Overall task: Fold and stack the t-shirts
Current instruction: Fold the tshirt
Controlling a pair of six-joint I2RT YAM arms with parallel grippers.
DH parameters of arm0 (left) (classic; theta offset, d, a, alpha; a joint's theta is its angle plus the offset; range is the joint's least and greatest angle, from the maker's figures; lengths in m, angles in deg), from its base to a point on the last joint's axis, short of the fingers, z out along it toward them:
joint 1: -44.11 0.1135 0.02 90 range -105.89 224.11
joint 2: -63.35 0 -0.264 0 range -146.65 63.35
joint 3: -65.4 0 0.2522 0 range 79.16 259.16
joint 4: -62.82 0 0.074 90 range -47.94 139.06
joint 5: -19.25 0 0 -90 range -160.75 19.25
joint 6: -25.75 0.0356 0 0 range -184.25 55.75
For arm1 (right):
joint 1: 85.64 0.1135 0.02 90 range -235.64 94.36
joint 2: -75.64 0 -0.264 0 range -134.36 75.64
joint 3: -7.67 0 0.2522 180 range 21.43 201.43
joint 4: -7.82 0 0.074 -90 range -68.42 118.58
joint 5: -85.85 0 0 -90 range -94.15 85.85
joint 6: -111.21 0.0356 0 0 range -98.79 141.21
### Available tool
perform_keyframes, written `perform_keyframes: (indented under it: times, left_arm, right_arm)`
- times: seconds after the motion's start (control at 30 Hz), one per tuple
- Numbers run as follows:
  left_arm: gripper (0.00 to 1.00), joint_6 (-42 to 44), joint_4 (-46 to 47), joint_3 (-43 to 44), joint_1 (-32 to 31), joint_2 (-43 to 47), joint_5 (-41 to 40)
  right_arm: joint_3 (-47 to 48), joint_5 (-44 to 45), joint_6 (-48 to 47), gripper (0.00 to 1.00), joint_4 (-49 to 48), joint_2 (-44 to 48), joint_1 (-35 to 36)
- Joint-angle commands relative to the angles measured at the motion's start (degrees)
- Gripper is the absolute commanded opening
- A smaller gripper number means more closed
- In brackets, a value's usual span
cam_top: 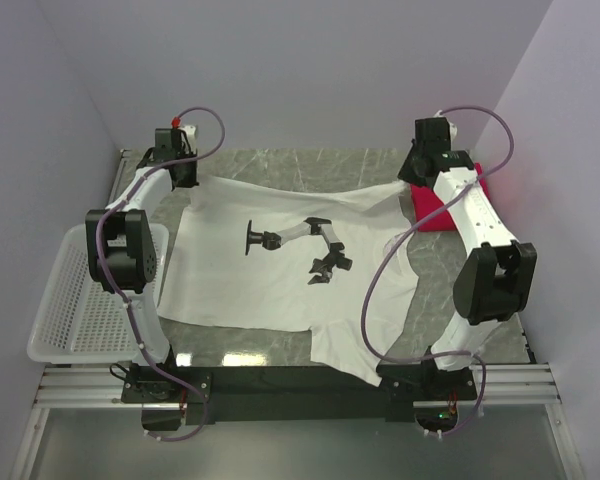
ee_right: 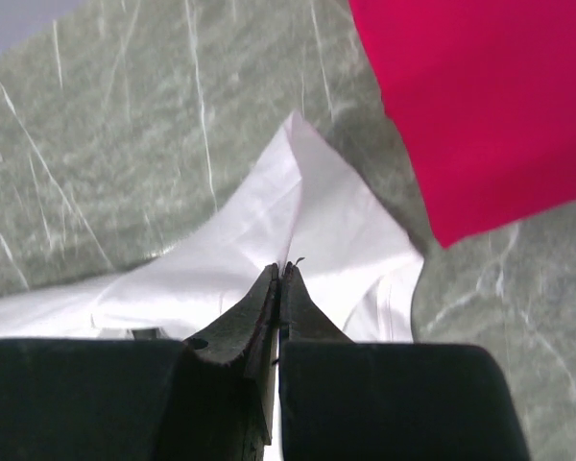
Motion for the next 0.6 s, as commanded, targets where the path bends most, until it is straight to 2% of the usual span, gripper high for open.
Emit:
perform_keyframes:
  times: [0.0,0.27,0.57]
  left_arm:
    - [0.01,-0.7,0.8,0.7,0.3,3.5,-2.8]
    - [0.01,-0.7,-0.4,0.1,0.3,4.7,-3.6]
    - [0.01,3.4,-0.2,-2.1,0.2,6.0,-5.1]
  right_arm:
    - [-2.0,0.7,1.9,0.00,2.9,4.5,0.7]
    - [-7.8,-0.3,3.9,0.00,6.1,8.5,1.6]
    - [-17.4,-2.9,7.2,0.00,6.1,14.6,2.3]
